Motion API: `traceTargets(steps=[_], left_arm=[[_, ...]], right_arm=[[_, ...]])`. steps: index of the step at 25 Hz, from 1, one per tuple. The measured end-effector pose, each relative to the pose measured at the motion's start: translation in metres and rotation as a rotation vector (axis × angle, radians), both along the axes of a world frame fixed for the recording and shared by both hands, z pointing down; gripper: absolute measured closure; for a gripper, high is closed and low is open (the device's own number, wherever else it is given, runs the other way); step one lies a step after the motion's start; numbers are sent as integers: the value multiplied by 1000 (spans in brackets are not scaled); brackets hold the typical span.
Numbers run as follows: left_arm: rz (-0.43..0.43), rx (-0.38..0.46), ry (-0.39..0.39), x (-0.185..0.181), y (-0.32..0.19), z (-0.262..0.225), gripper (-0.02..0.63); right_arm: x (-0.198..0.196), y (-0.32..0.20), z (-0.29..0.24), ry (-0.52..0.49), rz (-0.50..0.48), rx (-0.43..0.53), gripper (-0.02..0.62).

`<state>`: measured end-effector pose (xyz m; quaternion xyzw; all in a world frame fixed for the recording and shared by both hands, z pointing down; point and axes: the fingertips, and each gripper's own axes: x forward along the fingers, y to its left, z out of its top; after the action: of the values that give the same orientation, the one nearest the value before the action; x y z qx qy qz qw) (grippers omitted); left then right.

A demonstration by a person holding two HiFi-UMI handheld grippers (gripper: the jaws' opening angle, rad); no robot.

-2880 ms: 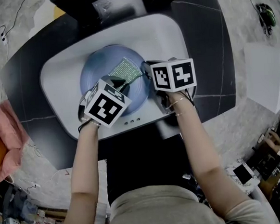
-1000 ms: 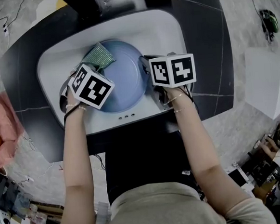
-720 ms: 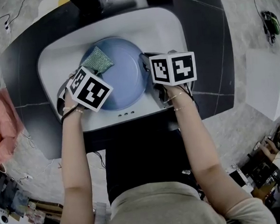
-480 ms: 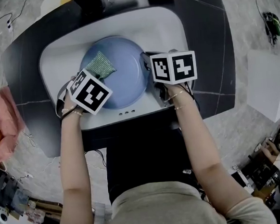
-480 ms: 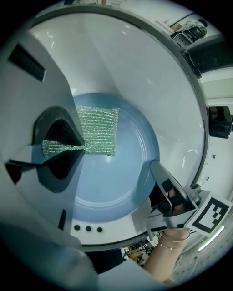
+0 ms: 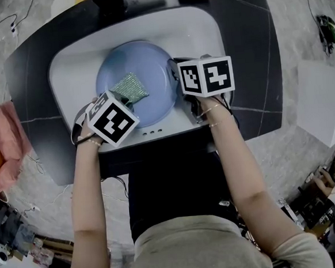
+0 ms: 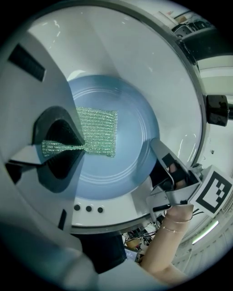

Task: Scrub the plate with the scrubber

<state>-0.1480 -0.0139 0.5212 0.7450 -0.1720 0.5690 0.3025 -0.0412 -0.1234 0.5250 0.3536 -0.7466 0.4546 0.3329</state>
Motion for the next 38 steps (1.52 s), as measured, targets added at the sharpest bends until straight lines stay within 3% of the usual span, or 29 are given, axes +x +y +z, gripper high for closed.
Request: traceTargets(steps=[7,12,17,24,30,34,38], left_arm=[[119,-1,16,21,18,-7,558],[134,-31,93,41,28,-16,558],[164,-27,94,47,30,-17,558],[52,-68,215,68,16,-19,558],[-72,-37,301,84,-14,-21,558],[-160,10,318,91,-33,-20,558],[-155,36,317,94,-44,-15,558]], right_arm=[[-1,-1,2,17,1,9,572],[-1,0,1,13,1,8,572],[1,1,1,8,11,3,572],[1,0,-3,4,12,6,571],[2,0,-4,-1,20,0,569],[4,0,-5,1,24,-5,568],[8,1,-3,14,29,-7,568]])
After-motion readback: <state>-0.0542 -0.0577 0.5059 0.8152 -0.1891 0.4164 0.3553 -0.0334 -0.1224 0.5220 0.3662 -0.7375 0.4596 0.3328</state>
